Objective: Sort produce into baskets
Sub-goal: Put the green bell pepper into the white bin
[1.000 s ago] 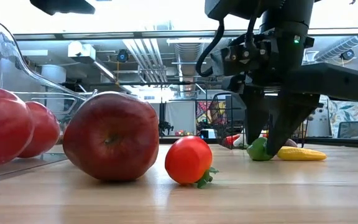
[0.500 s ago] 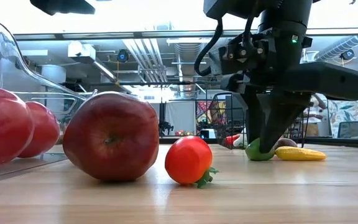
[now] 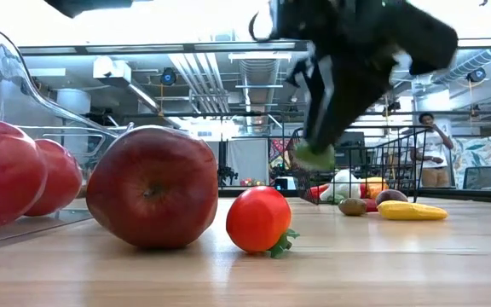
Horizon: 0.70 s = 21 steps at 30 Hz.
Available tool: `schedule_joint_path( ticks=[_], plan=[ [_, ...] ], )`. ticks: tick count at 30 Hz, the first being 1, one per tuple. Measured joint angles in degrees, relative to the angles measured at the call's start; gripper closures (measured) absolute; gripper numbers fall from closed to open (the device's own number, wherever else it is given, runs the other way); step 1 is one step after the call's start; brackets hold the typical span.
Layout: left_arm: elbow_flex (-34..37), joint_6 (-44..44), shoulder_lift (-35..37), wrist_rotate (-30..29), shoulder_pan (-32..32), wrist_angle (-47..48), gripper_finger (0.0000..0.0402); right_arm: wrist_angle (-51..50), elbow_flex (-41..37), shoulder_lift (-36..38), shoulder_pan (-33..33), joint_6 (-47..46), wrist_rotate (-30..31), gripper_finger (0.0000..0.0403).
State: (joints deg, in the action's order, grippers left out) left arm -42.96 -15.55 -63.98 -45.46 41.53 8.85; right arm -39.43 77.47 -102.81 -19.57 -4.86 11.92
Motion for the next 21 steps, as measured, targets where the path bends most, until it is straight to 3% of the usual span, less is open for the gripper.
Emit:
schedule_joint_path(
  ticks=[8, 21],
  plan=[
    [0.04, 1.7, -6.57, -0.46, -1.0, -7.51, 0.0075, 10.73, -0.76, 4.77, -0.02, 1.64, 3.61, 0.0297],
    [-0.39, 7.96, -17.33, -0.48, -3.12, -21.56, 0.0075, 32.62, -1.23, 5.65, -0.04, 12.52, 4.6, 0.0298]
  ],
)
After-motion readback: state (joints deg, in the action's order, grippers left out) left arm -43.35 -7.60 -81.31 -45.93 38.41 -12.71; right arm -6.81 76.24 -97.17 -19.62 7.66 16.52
